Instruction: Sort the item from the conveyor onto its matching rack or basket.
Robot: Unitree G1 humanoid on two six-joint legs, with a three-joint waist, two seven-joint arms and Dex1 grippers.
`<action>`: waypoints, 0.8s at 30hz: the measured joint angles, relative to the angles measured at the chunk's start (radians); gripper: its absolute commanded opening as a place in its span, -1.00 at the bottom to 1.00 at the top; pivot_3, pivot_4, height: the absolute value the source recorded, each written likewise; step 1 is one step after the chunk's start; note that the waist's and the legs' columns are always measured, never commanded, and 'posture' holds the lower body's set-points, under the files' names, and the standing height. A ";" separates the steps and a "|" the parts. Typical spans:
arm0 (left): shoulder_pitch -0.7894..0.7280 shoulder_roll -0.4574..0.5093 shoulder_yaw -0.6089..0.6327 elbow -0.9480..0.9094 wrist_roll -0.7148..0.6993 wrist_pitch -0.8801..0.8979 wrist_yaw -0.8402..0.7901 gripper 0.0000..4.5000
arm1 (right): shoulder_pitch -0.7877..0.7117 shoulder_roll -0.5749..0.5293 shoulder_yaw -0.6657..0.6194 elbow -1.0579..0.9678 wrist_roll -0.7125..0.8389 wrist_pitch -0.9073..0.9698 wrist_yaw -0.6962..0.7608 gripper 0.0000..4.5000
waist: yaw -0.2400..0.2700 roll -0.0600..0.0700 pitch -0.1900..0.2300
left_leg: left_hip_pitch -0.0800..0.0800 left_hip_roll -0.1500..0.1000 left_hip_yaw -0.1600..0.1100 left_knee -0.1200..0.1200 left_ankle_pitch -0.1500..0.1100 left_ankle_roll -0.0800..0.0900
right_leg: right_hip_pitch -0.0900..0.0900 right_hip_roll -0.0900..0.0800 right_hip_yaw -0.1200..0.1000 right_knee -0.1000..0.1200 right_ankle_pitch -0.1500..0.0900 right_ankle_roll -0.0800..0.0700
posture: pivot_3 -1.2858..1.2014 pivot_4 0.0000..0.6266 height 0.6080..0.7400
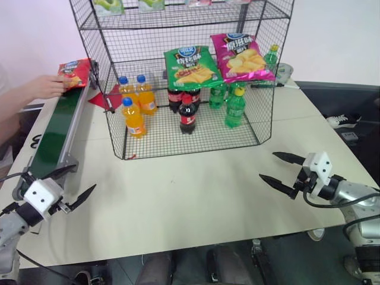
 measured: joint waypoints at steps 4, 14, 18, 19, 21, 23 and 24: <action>0.042 0.025 0.031 0.086 0.200 -0.147 0.185 0.84 | 0.001 0.026 0.023 -0.046 0.005 0.025 -0.006 1.00 | -0.002 0.000 0.000 | 0.000 0.000 0.000 0.000 0.000 0.000 | 0.000 0.000 0.000 -0.001 0.000 0.000 | 0.03 -0.52 1.00; 0.163 0.220 0.102 0.258 0.735 -0.383 0.766 0.84 | 0.018 0.035 0.071 -0.174 0.065 0.116 0.021 1.00 | -0.004 -0.001 0.000 | 0.000 0.000 0.001 -0.005 0.000 0.000 | 0.000 0.000 0.000 -0.005 0.001 0.002 | 0.03 -0.52 1.00; 0.192 0.271 0.055 0.348 0.857 -0.372 0.964 0.84 | 0.051 0.035 0.085 -0.219 0.076 0.123 0.054 1.00 | -0.003 -0.001 0.000 | 0.001 0.000 0.001 -0.011 0.000 0.000 | -0.001 0.000 -0.001 -0.008 0.001 0.003 | 0.03 -0.52 1.00; 0.194 0.282 0.040 0.368 0.872 -0.368 0.996 0.84 | 0.057 0.034 0.088 -0.233 0.077 0.122 0.063 1.00 | -0.004 -0.001 0.000 | 0.001 0.000 0.001 -0.011 0.000 0.000 | -0.001 0.000 -0.001 -0.008 0.001 0.003 | 0.03 -0.52 1.00; 0.185 0.310 0.008 0.410 0.897 -0.349 1.071 0.84 | 0.067 0.034 0.095 -0.258 0.078 0.118 0.078 1.00 | -0.005 -0.001 0.000 | 0.000 0.000 0.001 -0.011 0.000 0.000 | -0.001 0.000 -0.001 -0.009 0.001 0.003 | 0.03 -0.52 1.00; 0.163 0.334 -0.020 0.458 0.897 -0.329 1.119 0.84 | 0.071 0.034 0.108 -0.289 0.086 0.114 0.093 1.00 | -0.005 -0.001 -0.001 | 0.001 0.000 0.001 -0.011 0.000 0.000 | 0.000 0.000 -0.001 -0.009 0.001 0.003 | 0.03 -0.52 1.00; 0.156 0.342 -0.030 0.477 0.897 -0.321 1.138 0.84 | 0.071 0.034 0.113 -0.304 0.089 0.114 0.098 1.00 | -0.005 -0.001 -0.001 | 0.001 0.000 0.002 -0.011 0.000 0.000 | 0.000 0.000 -0.001 -0.009 0.002 0.003 | 0.03 -0.52 1.00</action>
